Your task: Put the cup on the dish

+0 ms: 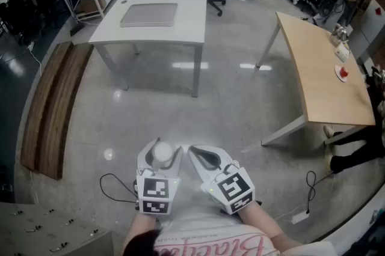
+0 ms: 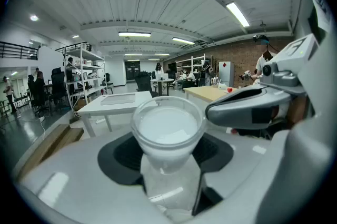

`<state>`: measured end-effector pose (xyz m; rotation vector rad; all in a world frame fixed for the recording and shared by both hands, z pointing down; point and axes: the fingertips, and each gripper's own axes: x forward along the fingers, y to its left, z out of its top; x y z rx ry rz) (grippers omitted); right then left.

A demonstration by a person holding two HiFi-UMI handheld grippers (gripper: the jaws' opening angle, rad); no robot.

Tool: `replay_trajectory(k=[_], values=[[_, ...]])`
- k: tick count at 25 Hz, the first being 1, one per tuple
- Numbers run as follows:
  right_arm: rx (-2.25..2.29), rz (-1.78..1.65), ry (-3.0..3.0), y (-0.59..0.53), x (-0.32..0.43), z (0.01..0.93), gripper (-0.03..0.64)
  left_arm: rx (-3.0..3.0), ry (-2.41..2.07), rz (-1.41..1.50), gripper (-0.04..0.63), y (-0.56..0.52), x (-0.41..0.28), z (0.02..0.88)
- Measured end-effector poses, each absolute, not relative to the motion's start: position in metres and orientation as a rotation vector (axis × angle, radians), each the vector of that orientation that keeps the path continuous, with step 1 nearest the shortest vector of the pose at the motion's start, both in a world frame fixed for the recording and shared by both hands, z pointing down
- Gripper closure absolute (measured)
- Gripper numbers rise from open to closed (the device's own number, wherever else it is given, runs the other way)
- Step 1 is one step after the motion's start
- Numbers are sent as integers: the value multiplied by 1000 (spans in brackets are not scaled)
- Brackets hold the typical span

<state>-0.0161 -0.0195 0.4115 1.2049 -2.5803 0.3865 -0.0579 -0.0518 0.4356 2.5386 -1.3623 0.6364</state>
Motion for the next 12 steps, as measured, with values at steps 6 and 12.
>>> replay_trajectory(k=[6, 12], values=[[1211, 353, -2594, -26, -24, 407, 617, 2555, -1355, 616, 345, -61, -62, 430], [1189, 293, -2616, -35, -28, 404, 617, 2564, -1375, 596, 345, -70, -63, 427]])
